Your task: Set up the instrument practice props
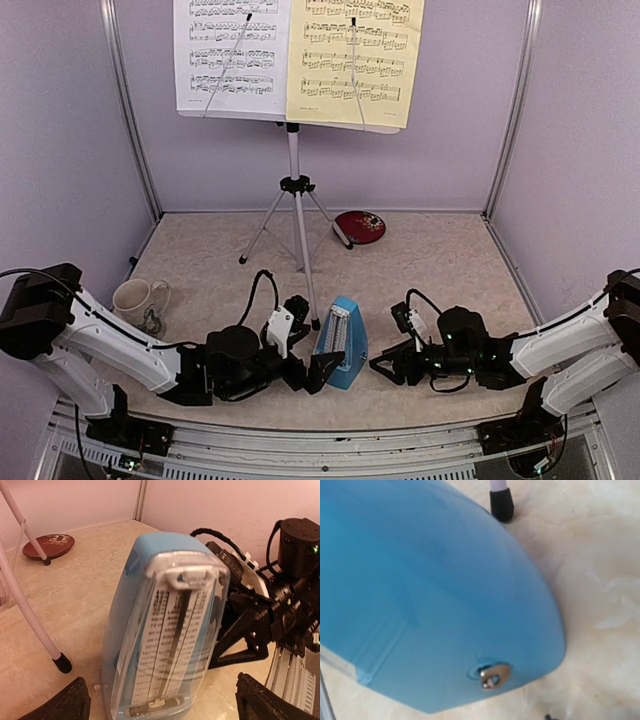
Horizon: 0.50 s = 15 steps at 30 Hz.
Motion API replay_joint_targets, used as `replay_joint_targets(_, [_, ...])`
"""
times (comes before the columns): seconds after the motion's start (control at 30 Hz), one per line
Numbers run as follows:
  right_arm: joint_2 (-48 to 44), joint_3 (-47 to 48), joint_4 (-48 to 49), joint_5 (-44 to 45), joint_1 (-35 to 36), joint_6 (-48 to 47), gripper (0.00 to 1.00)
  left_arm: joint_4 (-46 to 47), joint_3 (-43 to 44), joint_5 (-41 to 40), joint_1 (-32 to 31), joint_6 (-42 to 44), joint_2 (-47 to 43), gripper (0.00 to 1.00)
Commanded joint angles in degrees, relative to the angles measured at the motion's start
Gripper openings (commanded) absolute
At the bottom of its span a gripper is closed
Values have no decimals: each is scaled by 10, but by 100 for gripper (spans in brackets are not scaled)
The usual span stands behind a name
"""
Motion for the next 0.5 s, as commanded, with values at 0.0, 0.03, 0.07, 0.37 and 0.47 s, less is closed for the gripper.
replay_joint_targets(0.0, [-23, -12, 16, -4, -8, -8, 53, 0, 63, -115, -17, -29, 45, 99])
replay_joint_targets(0.03, [-26, -13, 14, -2, -10, -9, 53, -4, 76, -123, -19, -21, 55, 99])
replay_joint_targets(0.07, [-30, -14, 12, 0, -10, -9, 53, -8, 89, -132, -21, -10, 64, 99])
replay_joint_targets(0.37, [-39, -19, 10, 9, -12, -11, 53, -67, 177, -189, -23, 14, 131, 95])
replay_joint_targets(0.47, [-40, -20, 11, 12, -12, -14, 53, -78, 186, -196, -23, 19, 134, 88])
